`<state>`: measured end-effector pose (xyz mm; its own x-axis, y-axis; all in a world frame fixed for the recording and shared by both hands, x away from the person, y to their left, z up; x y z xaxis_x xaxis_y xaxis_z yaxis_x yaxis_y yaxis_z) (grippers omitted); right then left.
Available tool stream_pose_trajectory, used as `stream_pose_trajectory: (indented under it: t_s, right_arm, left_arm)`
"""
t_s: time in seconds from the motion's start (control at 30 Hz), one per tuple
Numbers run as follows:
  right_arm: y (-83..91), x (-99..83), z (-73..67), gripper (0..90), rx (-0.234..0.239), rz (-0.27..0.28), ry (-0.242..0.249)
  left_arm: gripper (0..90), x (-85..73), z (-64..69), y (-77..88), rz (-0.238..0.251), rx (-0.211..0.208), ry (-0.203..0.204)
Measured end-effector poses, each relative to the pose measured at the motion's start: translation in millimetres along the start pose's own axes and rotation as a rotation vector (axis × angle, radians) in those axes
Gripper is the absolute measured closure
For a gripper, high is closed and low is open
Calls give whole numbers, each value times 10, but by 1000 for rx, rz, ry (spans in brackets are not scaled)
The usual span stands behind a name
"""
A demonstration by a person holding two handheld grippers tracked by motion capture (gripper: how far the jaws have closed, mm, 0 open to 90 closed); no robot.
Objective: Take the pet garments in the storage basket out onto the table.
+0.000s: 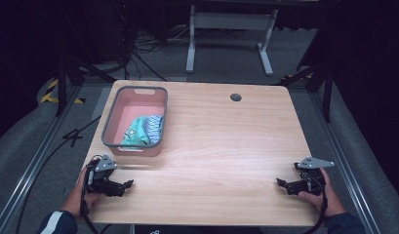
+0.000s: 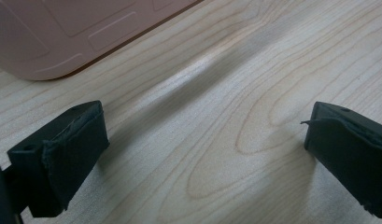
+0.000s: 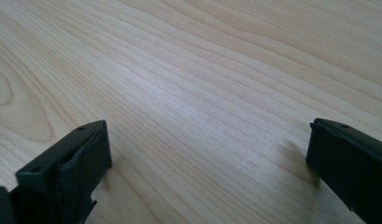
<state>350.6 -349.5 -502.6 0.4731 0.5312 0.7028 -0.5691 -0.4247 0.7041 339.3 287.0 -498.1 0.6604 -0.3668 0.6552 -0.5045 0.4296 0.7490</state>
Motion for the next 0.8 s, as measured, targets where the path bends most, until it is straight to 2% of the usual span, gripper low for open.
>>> stream_pose_trajectory:
  t_s: [0.13, 0.23, 0.27, 0.37, 0.5, 0.67, 0.8]
  right_arm:
    - [-1, 0, 1, 4, 0, 0, 1]
    - [-1, 0, 0, 4, 0, 0, 0]
    - [-1, 0, 0, 4, 0, 0, 0]
    - [-1, 2, -2, 4, -1, 1, -4]
    - [-1, 2, -2, 4, -3, 0, -3]
    - [-4, 4, -2, 4, -3, 1, -5]
    - [-4, 5, -2, 4, -3, 2, -5]
  left_arm:
    - [0, 6, -4, -5, -1, -4, -6]
    - [0, 0, 6, -2, -2, -2, 3]
    - [0, -7, 18, 1, -9, -3, 20]
    - [0, -8, 10, 6, 2, 9, 9]
    - [2, -20, 20, 9, 4, 6, 24]
    - [2, -23, 10, 33, -23, -9, 10]
    - [23, 3, 15, 47, -38, 6, 13]
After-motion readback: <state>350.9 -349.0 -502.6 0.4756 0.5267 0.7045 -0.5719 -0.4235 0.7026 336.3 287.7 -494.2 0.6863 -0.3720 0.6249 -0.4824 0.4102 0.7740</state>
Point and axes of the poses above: each handheld gripper's, and its own axes: y roughly backward along the jaws, x roughly out of its top, z roughly to its right, the point moved 2 cm from there along -y, roughly forward along the jaws, and after that the axes turned 9 degrees about y, right-handed, at the moved point
